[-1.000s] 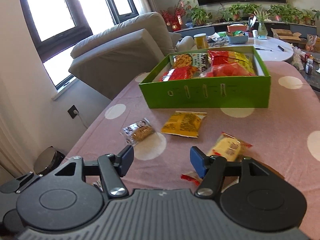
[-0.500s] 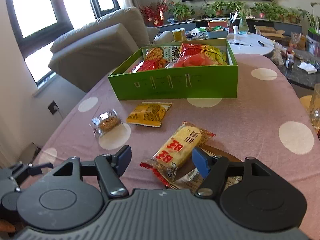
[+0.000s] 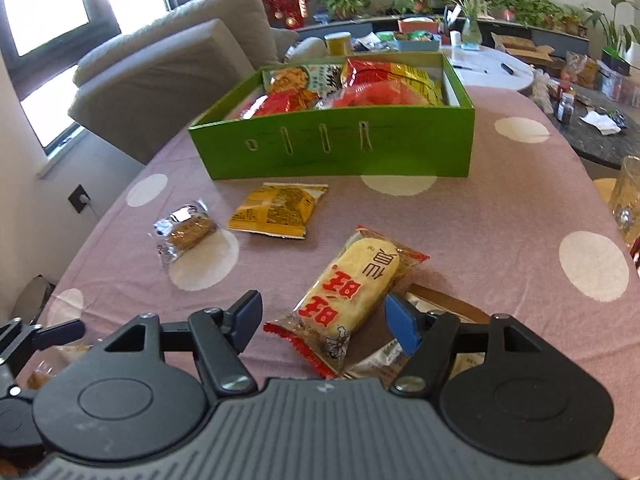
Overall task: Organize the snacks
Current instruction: 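Close the right gripper on the cream packet while the left gripper closes on the red-and-white packet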
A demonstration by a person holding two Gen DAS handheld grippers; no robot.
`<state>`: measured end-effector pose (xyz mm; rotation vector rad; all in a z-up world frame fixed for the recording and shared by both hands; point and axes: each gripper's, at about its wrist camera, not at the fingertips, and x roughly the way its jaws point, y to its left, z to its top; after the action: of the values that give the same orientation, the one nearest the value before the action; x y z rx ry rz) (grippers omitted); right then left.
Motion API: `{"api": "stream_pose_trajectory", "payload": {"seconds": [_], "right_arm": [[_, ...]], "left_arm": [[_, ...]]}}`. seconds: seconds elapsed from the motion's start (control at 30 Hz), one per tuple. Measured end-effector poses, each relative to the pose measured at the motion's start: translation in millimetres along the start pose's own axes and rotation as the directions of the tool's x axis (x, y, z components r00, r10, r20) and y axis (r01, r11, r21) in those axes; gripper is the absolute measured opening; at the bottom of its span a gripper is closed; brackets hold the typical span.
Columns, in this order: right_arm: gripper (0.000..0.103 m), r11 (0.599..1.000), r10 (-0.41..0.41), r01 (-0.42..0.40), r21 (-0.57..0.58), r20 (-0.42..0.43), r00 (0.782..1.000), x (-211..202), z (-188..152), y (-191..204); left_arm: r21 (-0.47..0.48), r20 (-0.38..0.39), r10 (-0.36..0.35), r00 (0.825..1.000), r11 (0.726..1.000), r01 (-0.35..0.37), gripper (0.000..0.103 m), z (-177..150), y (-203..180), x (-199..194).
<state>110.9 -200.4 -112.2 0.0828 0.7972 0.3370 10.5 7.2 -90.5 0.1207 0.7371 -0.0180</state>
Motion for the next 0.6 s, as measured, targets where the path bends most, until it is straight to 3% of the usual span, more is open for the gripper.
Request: {"api": "stream_pose_trajectory", "payload": {"seconds": [0.13, 0.23, 0.3, 0.4, 0.6], "right_arm": [[0.059, 1.000, 0.013, -0.012, 0.013, -0.013, 1.000, 3.9, -3.1, 0.1], [0.059, 1.000, 0.017, -0.017, 0.023, -0.011, 1.000, 3.2, -3.0, -1.9], [0.059, 0.999, 0.018, -0.018, 0.035, -0.010, 1.000, 1.9, -2.6, -4.0], [0.059, 0.999, 0.020, -0.020, 0.043, -0.009, 1.000, 1.0, -2.0, -5.3], [0.060, 0.999, 0.012, -0.012, 0.038, -0.016, 1.000, 4.2, -0.5, -3.4]], "left_arm": [[0.008, 0.016, -0.013, 1.000, 1.000, 0.013, 0.069, -0.1, 0.4, -0.8], [0.003, 0.028, -0.033, 0.999, 0.999, 0.033, 0.043, 0.6, -0.2, -1.0], [0.002, 0.030, -0.048, 0.998, 0.999, 0.048, 0.035, 1.2, -1.6, -1.7], [0.019, 0.038, -0.041, 0.998, 0.999, 0.040, 0.034, 0.6, -4.1, -2.4], [-0.046, 0.021, -0.060, 0.998, 0.997, 0.061, 0.035, -3.9, 4.2, -8.0]]}}
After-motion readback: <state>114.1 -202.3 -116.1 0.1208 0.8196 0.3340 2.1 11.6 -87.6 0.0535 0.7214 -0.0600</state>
